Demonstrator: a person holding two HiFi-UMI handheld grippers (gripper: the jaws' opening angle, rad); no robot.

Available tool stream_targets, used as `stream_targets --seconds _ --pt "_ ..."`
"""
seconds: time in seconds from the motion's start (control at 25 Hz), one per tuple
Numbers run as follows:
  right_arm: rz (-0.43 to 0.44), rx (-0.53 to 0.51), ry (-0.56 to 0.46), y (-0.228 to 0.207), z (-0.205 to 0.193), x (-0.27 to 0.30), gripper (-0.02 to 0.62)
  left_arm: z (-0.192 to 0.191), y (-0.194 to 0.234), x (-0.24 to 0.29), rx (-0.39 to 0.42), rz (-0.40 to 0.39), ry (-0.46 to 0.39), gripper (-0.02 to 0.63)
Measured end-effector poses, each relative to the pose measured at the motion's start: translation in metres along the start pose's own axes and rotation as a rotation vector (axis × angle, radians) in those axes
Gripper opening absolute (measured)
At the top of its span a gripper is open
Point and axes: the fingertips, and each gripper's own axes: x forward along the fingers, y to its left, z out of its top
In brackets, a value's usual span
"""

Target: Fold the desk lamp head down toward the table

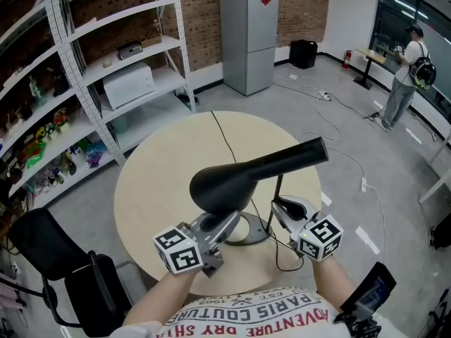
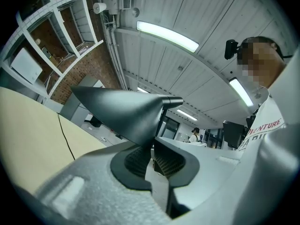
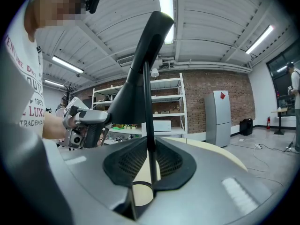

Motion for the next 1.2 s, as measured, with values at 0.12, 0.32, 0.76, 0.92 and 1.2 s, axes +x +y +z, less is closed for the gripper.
stream_targets --seconds 0.12,0.32,0.76,0.92,1.2 --pt "-0.002 0.002 -0.001 0.0 0.0 0.0 0.049 -0.002 -0.001 0.002 -0.004 -0.007 -0.004 0.025" --pt "-0.003 0.001 0.0 0.0 0.0 -0.001 0.048 -0.008 -0.002 0.006 -0.009 -0.027 -0.018 0.023" --pt "0.0 -0.006 0.01 -0.001 -0.001 -0.001 0.048 -0.022 -0.007 0.017 -0.092 -0.066 -0.03 0.02" --pt "-0.001 -0.004 0.005 -0.001 -0.003 -0.003 0.048 -0.028 -0.01 0.021 -0.123 -0.073 -0.046 0.02" --pt "0.008 -0.004 0.005 0.0 -0.001 -0.003 0.048 -0.032 -0.013 0.025 -0.159 -0.094 -0.072 0.018"
